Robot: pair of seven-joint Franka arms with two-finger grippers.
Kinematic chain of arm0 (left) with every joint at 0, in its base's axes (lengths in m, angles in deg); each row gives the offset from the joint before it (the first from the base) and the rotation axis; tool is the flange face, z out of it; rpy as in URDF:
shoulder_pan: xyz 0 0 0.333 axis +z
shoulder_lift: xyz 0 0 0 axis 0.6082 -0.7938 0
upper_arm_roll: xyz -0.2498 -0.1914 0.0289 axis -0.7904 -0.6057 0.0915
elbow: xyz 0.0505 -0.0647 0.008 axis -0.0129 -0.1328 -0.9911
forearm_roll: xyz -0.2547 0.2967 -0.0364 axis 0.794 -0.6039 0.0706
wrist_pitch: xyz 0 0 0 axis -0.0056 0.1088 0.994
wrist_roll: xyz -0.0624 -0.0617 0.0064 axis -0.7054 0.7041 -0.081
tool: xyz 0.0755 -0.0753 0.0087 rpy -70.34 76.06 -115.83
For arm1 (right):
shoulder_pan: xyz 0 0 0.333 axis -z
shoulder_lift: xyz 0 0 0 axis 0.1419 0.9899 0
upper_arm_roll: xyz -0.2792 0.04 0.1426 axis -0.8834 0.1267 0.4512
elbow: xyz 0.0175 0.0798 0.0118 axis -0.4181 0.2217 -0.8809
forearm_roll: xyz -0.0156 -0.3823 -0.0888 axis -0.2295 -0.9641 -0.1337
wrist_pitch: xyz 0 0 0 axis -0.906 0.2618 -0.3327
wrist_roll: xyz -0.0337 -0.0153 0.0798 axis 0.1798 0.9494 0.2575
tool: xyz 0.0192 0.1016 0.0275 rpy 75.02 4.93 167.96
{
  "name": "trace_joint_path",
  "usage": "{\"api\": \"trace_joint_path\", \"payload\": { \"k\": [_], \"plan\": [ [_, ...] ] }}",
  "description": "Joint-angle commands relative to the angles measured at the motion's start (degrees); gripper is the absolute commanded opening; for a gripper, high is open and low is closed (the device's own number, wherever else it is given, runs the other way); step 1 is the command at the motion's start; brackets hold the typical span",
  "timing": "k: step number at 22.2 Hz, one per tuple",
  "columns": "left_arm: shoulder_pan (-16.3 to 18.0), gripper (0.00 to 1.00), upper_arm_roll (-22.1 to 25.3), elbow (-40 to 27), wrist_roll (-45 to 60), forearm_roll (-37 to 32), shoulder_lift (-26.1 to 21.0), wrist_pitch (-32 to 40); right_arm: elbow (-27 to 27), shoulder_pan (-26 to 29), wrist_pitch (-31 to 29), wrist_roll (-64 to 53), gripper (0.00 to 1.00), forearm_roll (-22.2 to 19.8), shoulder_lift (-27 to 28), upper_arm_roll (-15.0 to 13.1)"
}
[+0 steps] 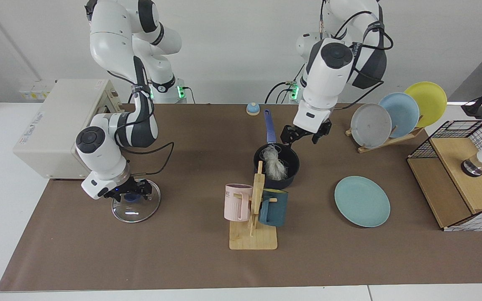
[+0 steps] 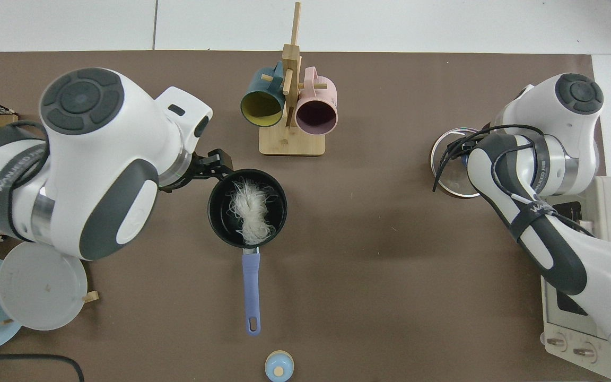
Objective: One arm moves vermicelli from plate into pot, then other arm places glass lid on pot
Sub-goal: 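Withdraw the left gripper while the right gripper lifts the glass lid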
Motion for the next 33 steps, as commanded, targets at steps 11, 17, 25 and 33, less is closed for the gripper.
{"api": "trace_joint_path", "payload": {
  "k": [11, 17, 25, 33],
  "plan": [
    [14.66, 1.0, -0.5, 1.57, -23.49, -1.34, 2.9, 5.08, 2.76, 1.08, -0.32, -2.78, 0.66, 1.55, -2.05, 0.51],
    [10.54, 1.0, 10.2, 1.83, -33.0, -0.99, 4.39, 5.08, 2.67, 1.52, 0.11, -2.69, 0.0, 1.55, -2.31, 0.51],
    [-6.42, 1.0, 29.64, 0.17, -35.9, 0.5, 8.52, 6.05, 2.06, 0.29, 3.37, -2.16, 0.0, 1.29, -7.31, 0.95],
    [-6.61, 1.0, 30.35, -0.89, -36.34, 2.35, 9.4, 6.14, 1.88, -5.33, 14.69, 3.71, 0.0, 1.28, -16.9, 1.13]
  ]
}}
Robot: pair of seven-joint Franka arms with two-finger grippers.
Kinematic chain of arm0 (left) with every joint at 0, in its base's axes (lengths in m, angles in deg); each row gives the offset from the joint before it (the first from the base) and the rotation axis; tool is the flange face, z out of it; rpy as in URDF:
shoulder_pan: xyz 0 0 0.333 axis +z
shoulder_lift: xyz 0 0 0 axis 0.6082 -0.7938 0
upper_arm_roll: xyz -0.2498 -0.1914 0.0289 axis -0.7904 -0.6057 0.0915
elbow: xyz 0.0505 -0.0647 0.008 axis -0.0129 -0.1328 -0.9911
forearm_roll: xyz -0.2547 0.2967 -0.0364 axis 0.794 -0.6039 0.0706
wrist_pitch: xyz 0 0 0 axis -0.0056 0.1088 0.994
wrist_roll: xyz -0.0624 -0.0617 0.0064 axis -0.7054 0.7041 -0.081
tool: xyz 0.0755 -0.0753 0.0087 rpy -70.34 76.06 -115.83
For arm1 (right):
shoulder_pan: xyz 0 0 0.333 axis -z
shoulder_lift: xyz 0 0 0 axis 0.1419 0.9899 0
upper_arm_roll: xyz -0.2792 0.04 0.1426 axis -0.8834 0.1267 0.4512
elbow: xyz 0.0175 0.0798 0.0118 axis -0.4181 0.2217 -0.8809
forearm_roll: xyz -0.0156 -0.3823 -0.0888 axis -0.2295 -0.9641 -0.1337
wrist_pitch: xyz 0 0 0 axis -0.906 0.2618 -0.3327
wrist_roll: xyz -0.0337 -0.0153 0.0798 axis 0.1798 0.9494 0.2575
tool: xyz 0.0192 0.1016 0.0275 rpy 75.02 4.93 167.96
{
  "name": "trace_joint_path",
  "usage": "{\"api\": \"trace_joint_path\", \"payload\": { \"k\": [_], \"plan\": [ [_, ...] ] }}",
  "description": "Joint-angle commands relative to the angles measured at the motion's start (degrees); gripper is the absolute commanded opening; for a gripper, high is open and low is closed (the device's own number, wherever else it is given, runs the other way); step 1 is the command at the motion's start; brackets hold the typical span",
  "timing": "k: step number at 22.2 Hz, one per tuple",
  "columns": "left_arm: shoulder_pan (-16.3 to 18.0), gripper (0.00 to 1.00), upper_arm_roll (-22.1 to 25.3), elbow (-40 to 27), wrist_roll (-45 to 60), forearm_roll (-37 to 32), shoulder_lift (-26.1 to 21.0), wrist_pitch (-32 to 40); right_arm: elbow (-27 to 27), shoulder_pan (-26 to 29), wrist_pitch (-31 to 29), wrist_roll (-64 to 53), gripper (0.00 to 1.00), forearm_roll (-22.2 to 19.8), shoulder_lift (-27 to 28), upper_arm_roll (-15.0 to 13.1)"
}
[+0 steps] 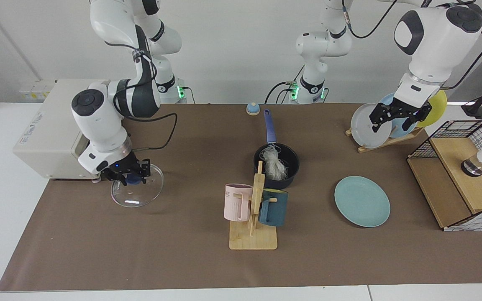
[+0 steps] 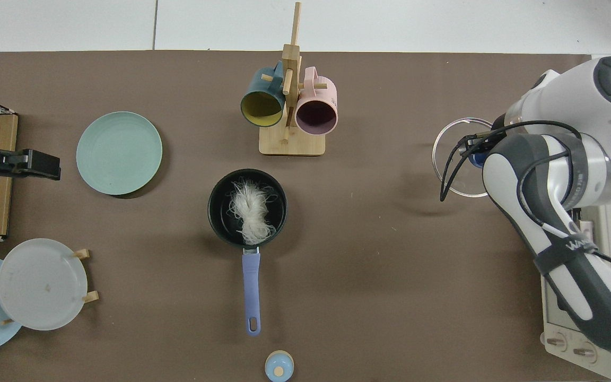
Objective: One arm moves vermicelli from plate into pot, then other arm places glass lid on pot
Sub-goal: 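Carry the glass lid toward the pot with the right gripper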
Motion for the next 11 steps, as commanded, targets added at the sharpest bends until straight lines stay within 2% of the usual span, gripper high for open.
{"api": "trace_joint_path", "payload": {
  "k": [1, 7, 10, 11],
  "plan": [
    [-1.17, 1.0, 1.03, -2.03, -0.24, 1.16, 1.39, -0.1, 1.2, -3.83, 7.31, 5.61, 0.0, 1.29, -6.59, 0.12],
    [-1.61, 1.0, -0.11, -1.32, -0.23, 0.98, 1.3, -0.1, -2.92, -15.77, 12.07, 23.46, 0.0, 0.41, -6.95, 0.12],
    [-1.61, 1.0, -0.38, -1.24, -0.41, 1.24, 1.3, -0.1, -6.26, -21.05, 14.79, 28.72, 0.0, 0.51, -4.59, 0.03],
    [-1.78, 1.0, -0.99, -1.15, -0.24, 1.07, 1.39, -0.1, -8.88, -22.72, 15.93, 31.27, 0.0, 0.42, -2.83, 0.03]
  ]
}}
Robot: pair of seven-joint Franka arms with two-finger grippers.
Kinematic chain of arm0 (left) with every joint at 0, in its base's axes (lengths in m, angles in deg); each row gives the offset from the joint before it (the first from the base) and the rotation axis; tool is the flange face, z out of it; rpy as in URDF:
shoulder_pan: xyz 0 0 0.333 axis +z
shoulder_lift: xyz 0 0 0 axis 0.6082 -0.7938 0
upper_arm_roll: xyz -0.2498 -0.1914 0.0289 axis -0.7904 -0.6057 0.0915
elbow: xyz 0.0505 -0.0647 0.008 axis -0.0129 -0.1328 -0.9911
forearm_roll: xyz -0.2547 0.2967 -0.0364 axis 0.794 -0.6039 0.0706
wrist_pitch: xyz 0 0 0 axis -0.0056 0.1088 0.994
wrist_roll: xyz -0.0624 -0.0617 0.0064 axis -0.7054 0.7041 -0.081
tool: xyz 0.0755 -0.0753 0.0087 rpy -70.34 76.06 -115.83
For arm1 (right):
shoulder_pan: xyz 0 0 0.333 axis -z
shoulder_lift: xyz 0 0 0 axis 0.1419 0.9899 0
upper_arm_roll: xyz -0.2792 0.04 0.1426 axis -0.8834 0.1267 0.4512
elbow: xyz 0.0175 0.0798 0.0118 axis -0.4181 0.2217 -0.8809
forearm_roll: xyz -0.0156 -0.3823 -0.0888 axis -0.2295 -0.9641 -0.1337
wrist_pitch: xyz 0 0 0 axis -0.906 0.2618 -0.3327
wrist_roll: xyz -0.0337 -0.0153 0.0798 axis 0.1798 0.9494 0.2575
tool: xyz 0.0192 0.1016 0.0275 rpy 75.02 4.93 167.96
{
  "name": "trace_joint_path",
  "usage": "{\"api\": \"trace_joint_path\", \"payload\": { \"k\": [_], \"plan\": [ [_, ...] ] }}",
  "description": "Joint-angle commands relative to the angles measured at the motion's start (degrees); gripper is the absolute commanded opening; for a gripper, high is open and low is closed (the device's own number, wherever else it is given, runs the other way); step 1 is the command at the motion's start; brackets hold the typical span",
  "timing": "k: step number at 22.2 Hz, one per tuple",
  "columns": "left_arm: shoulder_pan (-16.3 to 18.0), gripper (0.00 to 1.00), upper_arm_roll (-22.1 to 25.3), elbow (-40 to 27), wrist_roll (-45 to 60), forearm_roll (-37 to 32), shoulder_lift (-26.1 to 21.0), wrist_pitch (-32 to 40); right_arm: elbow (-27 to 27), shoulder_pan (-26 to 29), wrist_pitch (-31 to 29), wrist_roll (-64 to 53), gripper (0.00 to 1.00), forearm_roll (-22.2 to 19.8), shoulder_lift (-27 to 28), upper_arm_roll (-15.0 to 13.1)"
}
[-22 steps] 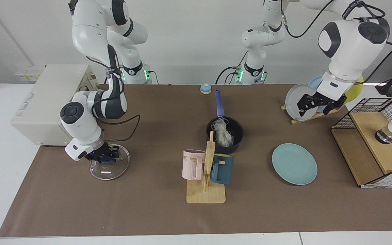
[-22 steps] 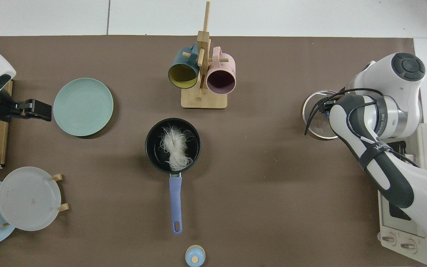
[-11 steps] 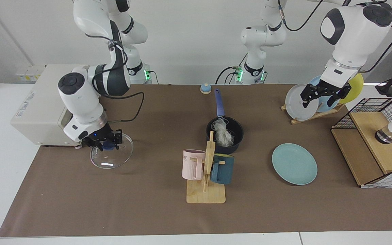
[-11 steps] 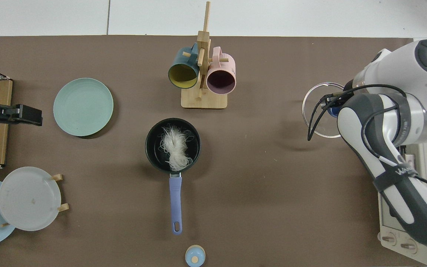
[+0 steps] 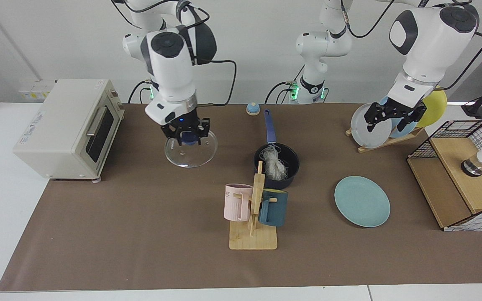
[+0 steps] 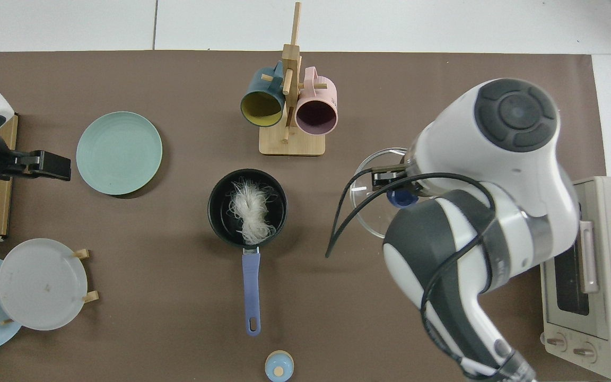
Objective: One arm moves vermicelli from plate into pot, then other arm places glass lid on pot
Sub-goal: 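Carry the glass lid toward the pot with the right gripper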
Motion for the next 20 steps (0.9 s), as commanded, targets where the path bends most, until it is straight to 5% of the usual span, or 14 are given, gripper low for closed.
{"api": "trace_joint_path", "payload": {
  "k": [1, 13, 20],
  "plan": [
    [-0.69, 1.0, -0.76, -0.72, -0.23, 0.91, 1.29, 0.05, -9.58, -5.98, 5.36, 9.23, 0.0, 0.2, 6.61, -0.56],
    [0.01, 1.0, -0.5, -0.54, -0.23, 0.39, 1.29, 0.14, -37.81, -16.8, 11.88, 24.64, 0.0, 0.2, 28.68, -1.09],
    [0.01, 1.0, -0.85, -0.54, -0.23, 0.39, 1.29, 0.14, -40.81, -17.15, 7.75, 24.64, 0.0, 0.46, 33.52, -0.38]
  ]
}}
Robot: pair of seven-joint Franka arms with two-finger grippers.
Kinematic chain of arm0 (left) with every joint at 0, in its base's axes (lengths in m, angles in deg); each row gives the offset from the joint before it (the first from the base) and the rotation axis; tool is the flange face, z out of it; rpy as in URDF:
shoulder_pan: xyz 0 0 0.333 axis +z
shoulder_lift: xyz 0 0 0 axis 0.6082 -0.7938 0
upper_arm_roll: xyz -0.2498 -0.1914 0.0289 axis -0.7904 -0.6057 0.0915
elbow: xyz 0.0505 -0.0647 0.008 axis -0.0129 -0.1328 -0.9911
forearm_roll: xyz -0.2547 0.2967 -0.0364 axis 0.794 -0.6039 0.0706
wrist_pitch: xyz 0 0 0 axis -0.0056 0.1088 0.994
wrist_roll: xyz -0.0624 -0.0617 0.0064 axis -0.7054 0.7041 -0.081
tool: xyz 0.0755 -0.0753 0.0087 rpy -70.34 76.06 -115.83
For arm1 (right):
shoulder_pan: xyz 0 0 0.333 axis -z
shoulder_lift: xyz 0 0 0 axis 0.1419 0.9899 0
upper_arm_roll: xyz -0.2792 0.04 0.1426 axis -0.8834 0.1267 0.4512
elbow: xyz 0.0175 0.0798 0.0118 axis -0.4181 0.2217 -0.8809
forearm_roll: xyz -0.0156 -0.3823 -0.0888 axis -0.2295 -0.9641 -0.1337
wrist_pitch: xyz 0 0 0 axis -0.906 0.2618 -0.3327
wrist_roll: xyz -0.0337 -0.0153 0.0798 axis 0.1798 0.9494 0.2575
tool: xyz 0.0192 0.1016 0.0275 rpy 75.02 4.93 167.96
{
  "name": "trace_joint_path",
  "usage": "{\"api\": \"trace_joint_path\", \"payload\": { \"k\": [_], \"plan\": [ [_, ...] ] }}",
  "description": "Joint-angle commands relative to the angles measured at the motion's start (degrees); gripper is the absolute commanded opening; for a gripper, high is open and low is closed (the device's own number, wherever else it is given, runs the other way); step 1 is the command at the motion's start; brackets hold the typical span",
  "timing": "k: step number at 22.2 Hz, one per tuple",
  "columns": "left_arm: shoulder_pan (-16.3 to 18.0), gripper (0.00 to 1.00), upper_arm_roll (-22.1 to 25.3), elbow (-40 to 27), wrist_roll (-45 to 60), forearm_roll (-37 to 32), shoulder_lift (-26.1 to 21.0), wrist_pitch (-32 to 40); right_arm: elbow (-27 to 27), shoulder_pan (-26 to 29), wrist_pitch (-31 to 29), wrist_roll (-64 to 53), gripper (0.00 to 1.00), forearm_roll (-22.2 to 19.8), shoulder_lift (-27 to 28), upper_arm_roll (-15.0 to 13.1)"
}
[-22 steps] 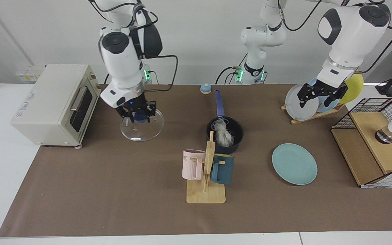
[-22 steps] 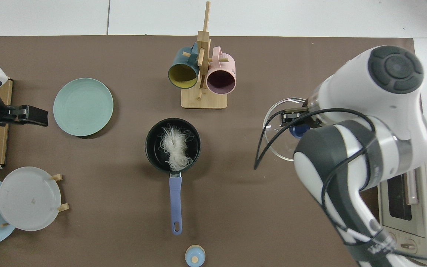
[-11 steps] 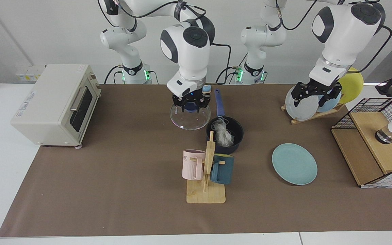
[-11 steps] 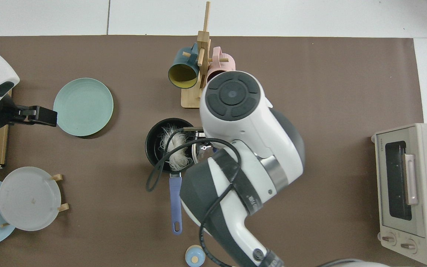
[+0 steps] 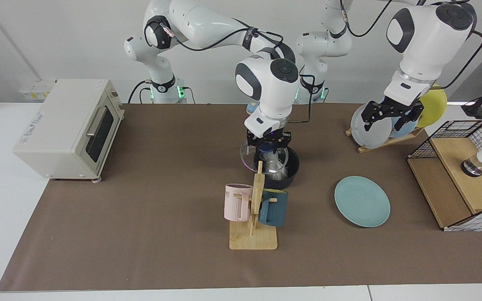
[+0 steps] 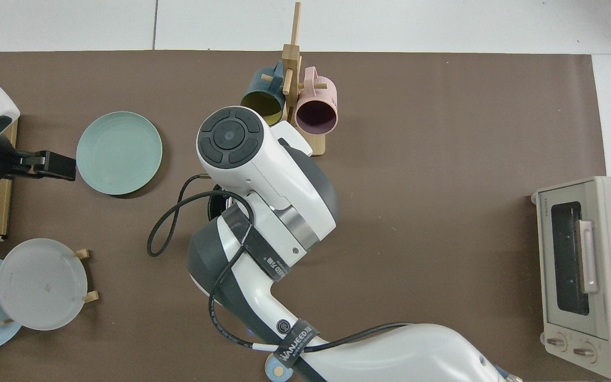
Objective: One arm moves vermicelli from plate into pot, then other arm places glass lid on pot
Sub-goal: 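Lower the glass lid onto the pot with the right gripper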
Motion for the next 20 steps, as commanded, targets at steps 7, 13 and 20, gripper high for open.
{"api": "trace_joint_path", "payload": {
  "k": [7, 13, 20],
  "plan": [
    [-0.05, 1.0, 0.08, -0.64, -0.23, 0.28, 0.94, 0.14, -4.51, -2.32, -4.66, 1.1, 0.0, 1.03, 5.78, 0.76],
    [-0.05, 1.0, 0.08, -0.56, -0.23, 0.28, 0.94, 0.14, -4.42, -2.32, -6.95, 1.1, 0.0, 0.94, 6.84, 1.38],
    [-0.05, 1.0, 0.08, -0.56, -0.23, 0.28, 0.94, 0.14, -4.16, -2.23, -5.81, 0.75, 0.0, 0.86, 6.66, 1.2]
  ]
}}
